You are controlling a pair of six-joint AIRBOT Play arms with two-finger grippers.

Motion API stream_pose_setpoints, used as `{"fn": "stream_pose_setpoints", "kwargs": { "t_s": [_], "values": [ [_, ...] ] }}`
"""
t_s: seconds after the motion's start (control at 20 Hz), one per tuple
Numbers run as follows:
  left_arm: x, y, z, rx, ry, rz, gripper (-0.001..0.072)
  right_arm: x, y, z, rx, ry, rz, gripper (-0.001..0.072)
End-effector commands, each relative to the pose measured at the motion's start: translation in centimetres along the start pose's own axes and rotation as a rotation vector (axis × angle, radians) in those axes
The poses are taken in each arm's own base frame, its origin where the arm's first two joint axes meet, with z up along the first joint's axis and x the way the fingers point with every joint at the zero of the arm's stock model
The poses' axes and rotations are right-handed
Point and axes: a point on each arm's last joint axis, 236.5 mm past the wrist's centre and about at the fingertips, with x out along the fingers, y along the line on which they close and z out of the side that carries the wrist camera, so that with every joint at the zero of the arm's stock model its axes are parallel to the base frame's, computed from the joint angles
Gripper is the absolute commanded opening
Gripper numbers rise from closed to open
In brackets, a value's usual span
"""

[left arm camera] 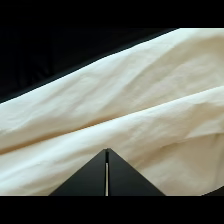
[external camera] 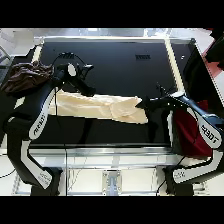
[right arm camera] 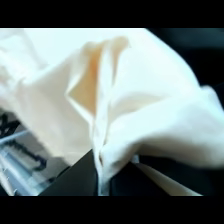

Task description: Fold the shirts.

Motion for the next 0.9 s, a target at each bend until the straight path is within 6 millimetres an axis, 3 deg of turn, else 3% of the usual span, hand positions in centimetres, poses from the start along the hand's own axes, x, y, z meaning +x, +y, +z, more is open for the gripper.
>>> {"fn": "stream_pose_setpoints", "kwargs": {
  "t_s": [0.0,0.15,0.3,0.4,0.55,0.7,0.85],
  "values": [
    [0.8,-0.4,-0.2,0.001,0.013,-0.021,0.0013,-2.1,5.1,0.6,-0.074,0.028,0.086,0.0019],
    [3.0,-2.1,-1.3,-0.014,0.071,-0.086,0.0013,-5.1,9.7,2.8,-0.134,-0.042,0.108,0.0019],
    [5.1,-4.5,-1.8,-0.014,0.11,-0.149,0.0013,-7.5,13.0,3.6,-0.188,-0.051,0.11,0.0018],
    [6.5,-5.9,-2.2,0.011,0.129,-0.155,0.0013,-8.3,15.3,4.1,-0.233,-0.066,0.101,0.0018],
    [7.8,-7.6,-1.9,0.043,0.121,-0.155,0.0013,-7.9,18.9,3.9,-0.314,-0.067,0.075,0.0017],
    [6.9,-8.6,-0.6,0.02,0.07,-0.183,0.0013,-6.7,20.9,3.4,-0.346,-0.068,0.022,0.0016],
    [3.5,-7.7,0.8,0.012,-0.001,-0.172,0.0013,-4.8,23.6,2.7,-0.384,-0.078,0.034,0.0016]
  ]
}}
